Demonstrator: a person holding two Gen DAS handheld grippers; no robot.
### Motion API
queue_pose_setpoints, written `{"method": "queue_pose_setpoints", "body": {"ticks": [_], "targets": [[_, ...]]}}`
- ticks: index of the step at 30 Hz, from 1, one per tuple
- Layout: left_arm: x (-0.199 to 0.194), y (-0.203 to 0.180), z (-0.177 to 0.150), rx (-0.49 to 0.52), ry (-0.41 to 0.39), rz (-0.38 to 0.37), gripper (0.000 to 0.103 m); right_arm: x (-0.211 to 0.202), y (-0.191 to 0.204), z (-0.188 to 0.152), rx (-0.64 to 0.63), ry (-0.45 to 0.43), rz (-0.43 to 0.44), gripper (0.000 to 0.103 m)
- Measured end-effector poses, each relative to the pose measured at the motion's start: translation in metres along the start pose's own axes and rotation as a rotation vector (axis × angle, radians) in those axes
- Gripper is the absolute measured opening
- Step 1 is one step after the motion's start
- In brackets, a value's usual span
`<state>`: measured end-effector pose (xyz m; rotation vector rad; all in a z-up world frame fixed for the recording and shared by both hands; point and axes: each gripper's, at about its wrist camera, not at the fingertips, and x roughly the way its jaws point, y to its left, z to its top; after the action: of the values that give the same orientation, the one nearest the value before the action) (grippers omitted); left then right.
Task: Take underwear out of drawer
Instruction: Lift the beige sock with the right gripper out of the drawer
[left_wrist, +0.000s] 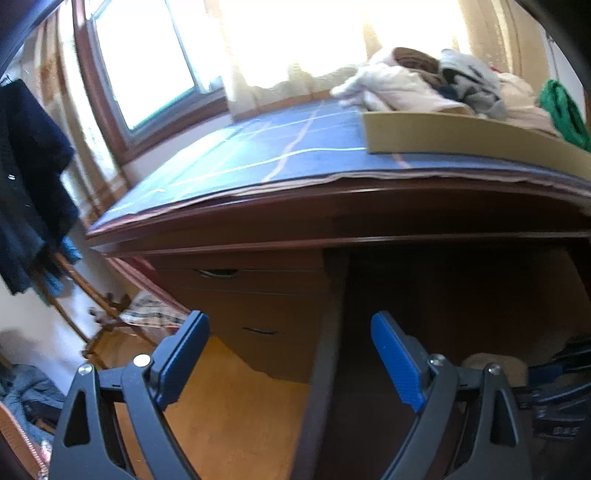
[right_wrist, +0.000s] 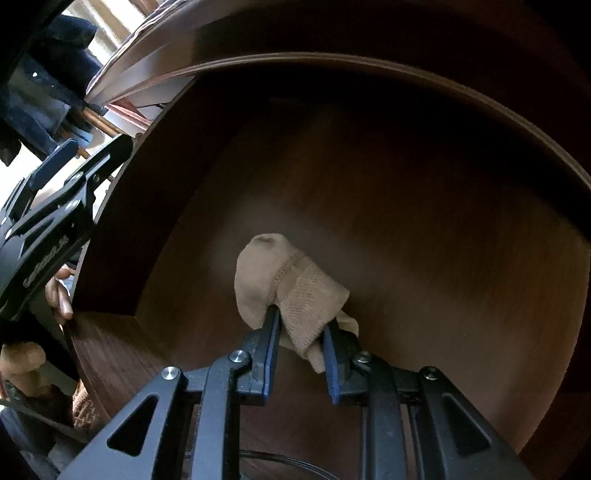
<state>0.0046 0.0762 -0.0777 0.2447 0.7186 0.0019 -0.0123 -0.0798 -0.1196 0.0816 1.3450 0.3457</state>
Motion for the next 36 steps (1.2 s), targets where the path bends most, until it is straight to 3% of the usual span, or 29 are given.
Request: {"method": "queue_pose_setpoints", "body": {"ticks": [3, 10, 13, 17, 23, 27, 34, 35, 36], "targets": [[0.000, -0.005, 0.003, -0.025, 0.025, -0.067, 0.091, 0.001, -0.004, 0.001, 0.007, 0.001, 0.006, 0.024], [-0.001, -0.006, 0.001, -0.021, 0.013, -0.044, 0.091, 0.000, -0.007, 0.004, 0.029, -0.004, 0.036, 0.027], [-0.004, -0.008, 0.000, -0.016, -0.006, -0.040, 0.091, -0.004, -0.007, 0.005, 0.026, -0.016, 0.026, 0.033], [-0.005, -0.009, -0.001, 0.000, -0.018, -0.035, 0.091, -0.010, 0.000, 0.007, -0.036, 0.000, 0.040, 0.056], [-0.003, -0.007, -0.001, -0.002, -0.011, -0.034, 0.091, -0.003, 0.026, 0.023, -0.224, 0.049, -0.016, 0.062], [-0.003, -0.008, 0.000, 0.001, -0.012, -0.033, 0.091, 0.018, 0.035, 0.030, -0.290, 0.100, -0.043, 0.062], [-0.003, -0.008, 0.000, 0.009, -0.008, -0.032, 0.091, 0.035, 0.031, 0.035, -0.241, 0.095, -0.008, 0.063], [-0.003, -0.008, 0.000, 0.011, -0.009, -0.031, 0.091, 0.035, 0.032, 0.034, -0.253, 0.088, -0.016, 0.062], [-0.003, -0.009, 0.000, 0.015, -0.007, -0.029, 0.091, 0.034, 0.034, 0.033, -0.264, 0.084, -0.022, 0.053]]}}
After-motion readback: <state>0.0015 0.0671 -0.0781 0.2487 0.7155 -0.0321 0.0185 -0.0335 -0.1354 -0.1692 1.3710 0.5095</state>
